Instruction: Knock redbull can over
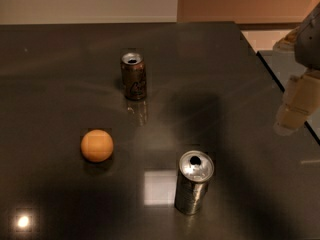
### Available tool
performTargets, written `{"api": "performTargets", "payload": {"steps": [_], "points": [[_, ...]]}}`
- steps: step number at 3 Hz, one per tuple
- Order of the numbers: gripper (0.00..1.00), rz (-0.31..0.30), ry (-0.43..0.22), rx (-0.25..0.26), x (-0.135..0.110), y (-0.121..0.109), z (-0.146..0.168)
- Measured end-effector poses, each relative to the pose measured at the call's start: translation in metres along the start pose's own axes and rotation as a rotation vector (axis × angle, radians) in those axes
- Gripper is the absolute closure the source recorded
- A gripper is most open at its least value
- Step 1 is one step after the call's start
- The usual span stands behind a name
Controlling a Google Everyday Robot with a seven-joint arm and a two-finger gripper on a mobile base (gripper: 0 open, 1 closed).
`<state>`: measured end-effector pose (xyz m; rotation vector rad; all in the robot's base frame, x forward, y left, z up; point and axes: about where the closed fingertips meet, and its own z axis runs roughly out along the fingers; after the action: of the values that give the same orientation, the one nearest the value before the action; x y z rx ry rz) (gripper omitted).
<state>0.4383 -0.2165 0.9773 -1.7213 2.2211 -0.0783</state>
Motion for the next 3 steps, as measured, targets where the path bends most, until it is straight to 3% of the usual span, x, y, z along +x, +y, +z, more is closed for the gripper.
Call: {"api": "performTargets", "payload": {"steps": [1, 3], "points": [[0.0, -0.012, -0.068, -0.022, -0.002, 0.013, 0.004], [0.0, -0.096, -0.311, -0.148, -0.029, 0.078, 0.019]]}}
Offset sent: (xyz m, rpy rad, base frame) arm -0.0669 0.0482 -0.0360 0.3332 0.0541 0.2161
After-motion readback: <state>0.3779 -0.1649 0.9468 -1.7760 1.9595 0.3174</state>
